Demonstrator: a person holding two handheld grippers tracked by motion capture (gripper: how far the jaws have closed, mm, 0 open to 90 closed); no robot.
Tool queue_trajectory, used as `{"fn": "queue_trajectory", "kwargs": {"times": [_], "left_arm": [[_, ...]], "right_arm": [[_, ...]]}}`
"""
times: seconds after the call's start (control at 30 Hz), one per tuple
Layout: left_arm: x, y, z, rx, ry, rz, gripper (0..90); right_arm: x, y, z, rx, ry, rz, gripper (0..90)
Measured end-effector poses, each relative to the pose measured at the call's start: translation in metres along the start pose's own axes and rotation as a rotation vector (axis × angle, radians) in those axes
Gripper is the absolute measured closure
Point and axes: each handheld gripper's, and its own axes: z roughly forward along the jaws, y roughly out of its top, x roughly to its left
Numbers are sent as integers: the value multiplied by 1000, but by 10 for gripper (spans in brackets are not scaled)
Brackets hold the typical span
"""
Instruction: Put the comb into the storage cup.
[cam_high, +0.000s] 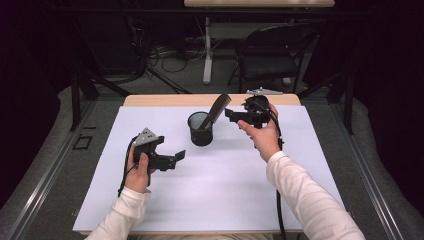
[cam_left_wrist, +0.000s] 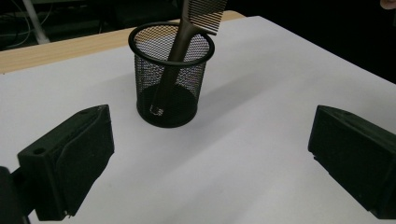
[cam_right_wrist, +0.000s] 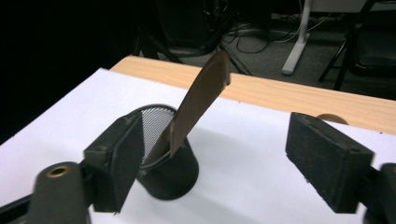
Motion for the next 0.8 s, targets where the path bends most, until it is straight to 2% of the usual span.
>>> {"fn": "queue_trajectory", "kwargs": {"times": [0.1, 0.2, 0.4, 0.57, 0.67, 0.8], "left_arm": [[2, 1, -2, 2, -2, -3, 7], [4, 2, -4, -3, -1, -7, 7], [7, 4, -9, -10, -7, -15, 7], [10, 5, -13, -15, -9, -23, 7], [12, 6, -15, -20, -8, -25, 7], [14, 7, -18, -19, -9, -27, 7]], "right_arm": [[5, 0, -2, 18, 4, -31, 147], [11, -1, -4, 34, 13, -50, 146], [24, -1, -12, 29, 38, -86, 105], [30, -1, -21, 18, 124, -98, 64], [34, 0, -26, 10, 149, -101, 66], [38, -2, -34, -4, 174, -136, 60]]}}
